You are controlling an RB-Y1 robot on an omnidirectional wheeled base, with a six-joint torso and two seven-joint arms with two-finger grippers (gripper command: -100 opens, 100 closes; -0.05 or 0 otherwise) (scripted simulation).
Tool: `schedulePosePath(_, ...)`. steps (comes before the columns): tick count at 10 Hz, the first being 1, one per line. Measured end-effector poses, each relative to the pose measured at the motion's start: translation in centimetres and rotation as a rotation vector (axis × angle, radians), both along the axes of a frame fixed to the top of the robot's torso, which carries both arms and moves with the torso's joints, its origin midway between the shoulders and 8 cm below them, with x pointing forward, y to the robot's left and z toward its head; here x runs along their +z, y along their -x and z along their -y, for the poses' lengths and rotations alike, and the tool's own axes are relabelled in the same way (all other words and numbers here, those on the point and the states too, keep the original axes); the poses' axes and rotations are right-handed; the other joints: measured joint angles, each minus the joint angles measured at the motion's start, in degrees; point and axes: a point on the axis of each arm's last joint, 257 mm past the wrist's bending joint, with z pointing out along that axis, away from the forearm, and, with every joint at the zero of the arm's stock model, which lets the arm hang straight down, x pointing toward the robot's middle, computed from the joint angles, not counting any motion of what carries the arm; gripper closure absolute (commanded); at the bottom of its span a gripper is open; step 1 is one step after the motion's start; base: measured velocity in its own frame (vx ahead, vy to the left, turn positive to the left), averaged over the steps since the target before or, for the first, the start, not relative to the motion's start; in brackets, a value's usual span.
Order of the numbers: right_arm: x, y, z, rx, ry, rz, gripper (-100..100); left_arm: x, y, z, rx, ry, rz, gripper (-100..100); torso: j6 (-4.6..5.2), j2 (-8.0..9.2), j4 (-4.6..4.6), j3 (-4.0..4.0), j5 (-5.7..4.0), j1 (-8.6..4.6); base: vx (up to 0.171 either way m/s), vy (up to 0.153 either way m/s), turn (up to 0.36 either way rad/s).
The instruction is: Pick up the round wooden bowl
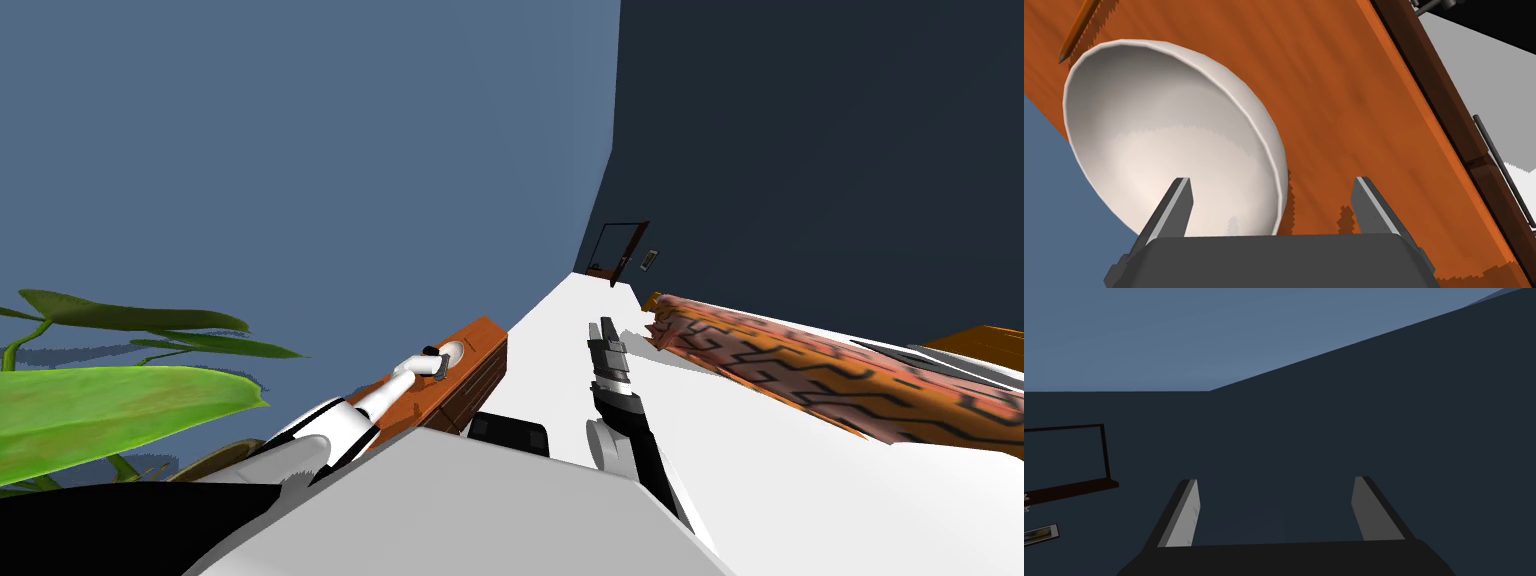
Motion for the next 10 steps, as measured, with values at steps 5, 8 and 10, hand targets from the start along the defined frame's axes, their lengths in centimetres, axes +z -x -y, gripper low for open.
schedulePosePath(5, 0.0, 0.0, 0.0, 0.000, 0.000, 0.000, 0, -1.7, 0.9, 0.9, 0.003, -0.003, 0.005, 100, 0.00, 0.01, 0.00, 0.01, -0.03, -0.12, 0.039, 0.026, -0.011)
schedulePosePath(8, 0.0, 0.0, 0.0, 0.000, 0.000, 0.000, 0, -1.7, 0.9, 0.9, 0.006, -0.001, 0.004, 100, 0.05, 0.13, 0.04, 0.08, -0.07, -0.21, 0.000, 0.000, 0.000)
schedulePosePath(10, 0.0, 0.0, 0.0, 0.000, 0.000, 0.000, 0, -1.8, 1.0, 0.9, 0.006, -0.001, 0.003, 0, 0.06, 0.15, 0.06, 0.11, -0.10, -0.23, 0.000, 0.000, 0.000)
